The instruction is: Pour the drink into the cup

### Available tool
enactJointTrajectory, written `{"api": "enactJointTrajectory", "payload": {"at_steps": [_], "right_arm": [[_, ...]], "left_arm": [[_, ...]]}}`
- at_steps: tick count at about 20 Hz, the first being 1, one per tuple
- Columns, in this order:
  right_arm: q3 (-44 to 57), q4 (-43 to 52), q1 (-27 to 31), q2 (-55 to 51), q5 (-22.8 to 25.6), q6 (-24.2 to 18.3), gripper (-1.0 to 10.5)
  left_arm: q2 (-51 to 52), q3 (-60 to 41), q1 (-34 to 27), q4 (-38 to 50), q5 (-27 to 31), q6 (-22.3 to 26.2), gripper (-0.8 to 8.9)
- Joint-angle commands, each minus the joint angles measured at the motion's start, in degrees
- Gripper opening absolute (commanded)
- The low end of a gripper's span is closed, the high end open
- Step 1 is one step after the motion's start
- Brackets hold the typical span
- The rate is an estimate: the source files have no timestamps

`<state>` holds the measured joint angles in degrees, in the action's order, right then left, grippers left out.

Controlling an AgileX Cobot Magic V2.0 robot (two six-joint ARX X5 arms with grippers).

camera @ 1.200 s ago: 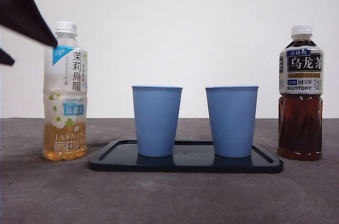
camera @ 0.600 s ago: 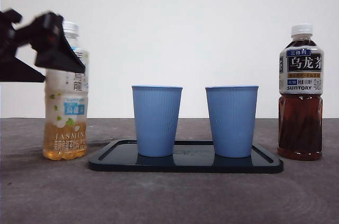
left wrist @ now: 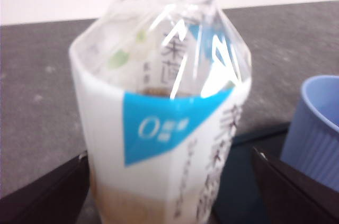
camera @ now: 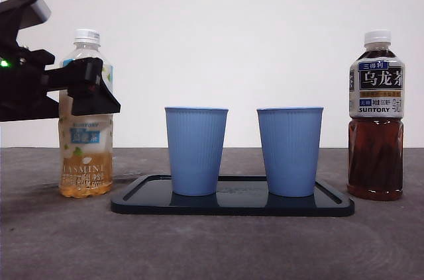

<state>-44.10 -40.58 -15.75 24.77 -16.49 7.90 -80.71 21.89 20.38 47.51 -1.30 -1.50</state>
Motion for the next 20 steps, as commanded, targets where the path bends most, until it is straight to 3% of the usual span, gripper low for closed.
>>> {"api": "enactJointTrajectory", "payload": {"at_steps": [1,9,16,20], "right_arm": [[-0.52,0.24,-0.24,0.17,0.04,-0.92,4.5],[-0.52,0.24,-0.24,0.17,0.04,-1.07,4.5],[-0.52,0.22,-0.24,0.17,0.04,-1.05,4.5],[-0.5,0.15,-0.24,0.17,0.04,-1.07,4.5]], "left_arm": [[-2.84,0.02,0.2,4.66,1.44,1.51,4.68],[-8.59,1.03,-0.13,12.35,1.75,2.1,4.56],[-10.19,2.05,-0.11,13.11,1.75,2.16,2.71],[-10.05,2.05,-0.09,13.73,1.75,2.14,2.67]]}}
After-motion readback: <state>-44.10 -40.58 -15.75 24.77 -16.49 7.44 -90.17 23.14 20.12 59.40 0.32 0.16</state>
